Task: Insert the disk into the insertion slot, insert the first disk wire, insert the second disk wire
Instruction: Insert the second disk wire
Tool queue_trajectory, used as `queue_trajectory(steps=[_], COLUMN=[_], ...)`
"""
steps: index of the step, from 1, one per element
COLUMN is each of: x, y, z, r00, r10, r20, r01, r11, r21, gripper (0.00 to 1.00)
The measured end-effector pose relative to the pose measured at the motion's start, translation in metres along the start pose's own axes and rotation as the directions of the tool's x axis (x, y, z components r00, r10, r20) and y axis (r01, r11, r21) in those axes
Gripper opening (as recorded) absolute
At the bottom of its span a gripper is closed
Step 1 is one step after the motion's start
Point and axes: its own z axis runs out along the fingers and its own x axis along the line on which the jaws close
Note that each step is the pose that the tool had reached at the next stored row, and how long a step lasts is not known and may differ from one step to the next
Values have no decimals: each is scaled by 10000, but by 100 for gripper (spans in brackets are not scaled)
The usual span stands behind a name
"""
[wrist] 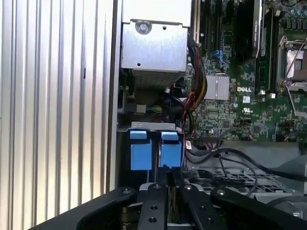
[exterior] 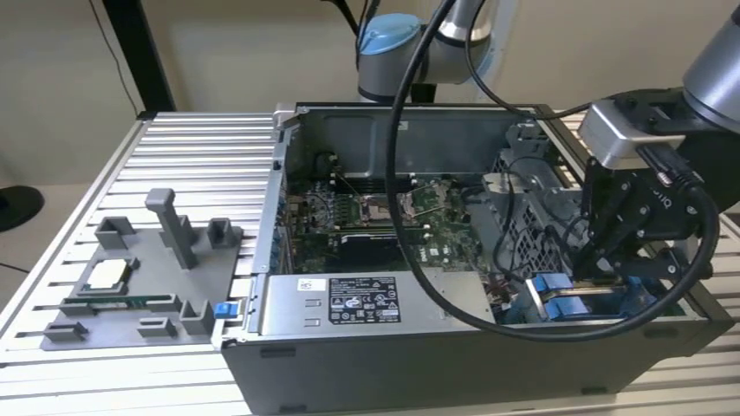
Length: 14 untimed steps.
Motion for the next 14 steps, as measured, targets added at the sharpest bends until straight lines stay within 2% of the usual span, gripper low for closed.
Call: queue_trajectory(steps=[3, 8, 10, 14], x=[2, 2, 2, 2], y=[-1, -8, -15, -28], z=[15, 22, 31, 65], r00=[10000, 9997, 9995, 9990], r10=[-33, -216, -288, -436], r20=[41, 115, 130, 116], r01=[32, 210, 280, 428], r11=[9999, 9985, 9980, 9972], r21=[147, 499, 562, 615], gripper=[0, 0, 0, 0])
